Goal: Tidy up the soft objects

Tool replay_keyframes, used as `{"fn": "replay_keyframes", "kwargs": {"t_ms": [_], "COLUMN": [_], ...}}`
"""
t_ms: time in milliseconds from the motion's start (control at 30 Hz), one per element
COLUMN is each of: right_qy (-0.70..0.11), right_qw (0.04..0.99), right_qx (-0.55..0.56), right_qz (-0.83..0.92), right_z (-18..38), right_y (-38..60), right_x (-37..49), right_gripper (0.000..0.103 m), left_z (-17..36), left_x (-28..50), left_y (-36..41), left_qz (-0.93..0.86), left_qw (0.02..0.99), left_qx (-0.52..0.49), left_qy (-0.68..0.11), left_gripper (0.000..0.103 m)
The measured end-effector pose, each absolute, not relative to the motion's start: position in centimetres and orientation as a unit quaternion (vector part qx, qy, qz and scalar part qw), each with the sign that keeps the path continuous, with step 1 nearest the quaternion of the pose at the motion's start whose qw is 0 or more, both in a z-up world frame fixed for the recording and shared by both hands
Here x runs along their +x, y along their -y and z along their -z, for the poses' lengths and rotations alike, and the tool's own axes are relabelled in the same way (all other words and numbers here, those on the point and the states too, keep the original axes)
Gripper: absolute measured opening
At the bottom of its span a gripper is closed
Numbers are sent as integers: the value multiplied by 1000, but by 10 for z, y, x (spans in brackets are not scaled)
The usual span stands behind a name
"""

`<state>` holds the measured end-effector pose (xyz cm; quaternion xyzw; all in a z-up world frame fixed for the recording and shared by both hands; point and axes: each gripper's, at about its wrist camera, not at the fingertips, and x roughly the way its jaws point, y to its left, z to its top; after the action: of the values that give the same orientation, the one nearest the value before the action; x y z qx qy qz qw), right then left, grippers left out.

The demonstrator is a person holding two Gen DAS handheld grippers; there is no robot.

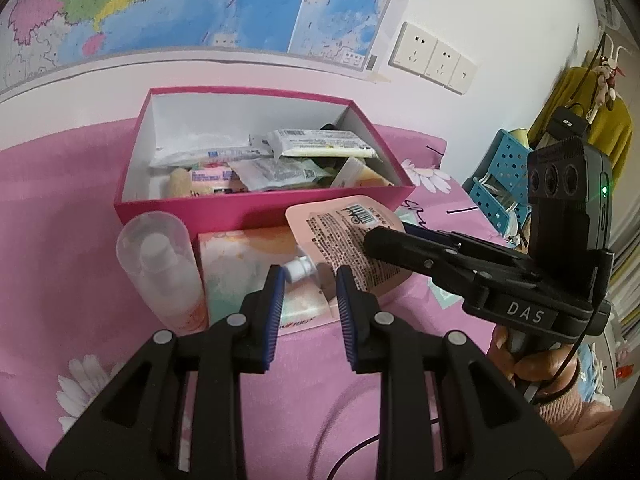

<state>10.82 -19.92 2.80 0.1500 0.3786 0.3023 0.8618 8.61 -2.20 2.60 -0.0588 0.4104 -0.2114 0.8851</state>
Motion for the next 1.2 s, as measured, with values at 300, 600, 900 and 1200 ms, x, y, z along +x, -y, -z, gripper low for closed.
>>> {"fn": "replay_keyframes", "kwargs": {"t_ms": [300, 600, 900, 1200], "right_qy": [-371, -364, -357, -349], "right_qw": [866, 871, 874, 880], "right_qx": [142, 135, 131, 126], "right_qz": [-303, -302, -302, -296], "right_z": [-34, -40, -45, -51], "right_y": [199, 197, 198, 197], "right_x": [111, 114, 123, 140], "right_gripper": [31, 31, 31, 31], "left_z": [-32, -39, -45, -50], "left_x": [90, 99, 110, 125], "left_y": [21, 21, 21, 23], "left_qz": [212, 212, 212, 211], "left_qw": [888, 892, 895, 897], "left_qx": [-56, -49, -47, -43], "left_qy": [-404, -396, -390, -387], "left_gripper": [28, 28, 28, 28]}}
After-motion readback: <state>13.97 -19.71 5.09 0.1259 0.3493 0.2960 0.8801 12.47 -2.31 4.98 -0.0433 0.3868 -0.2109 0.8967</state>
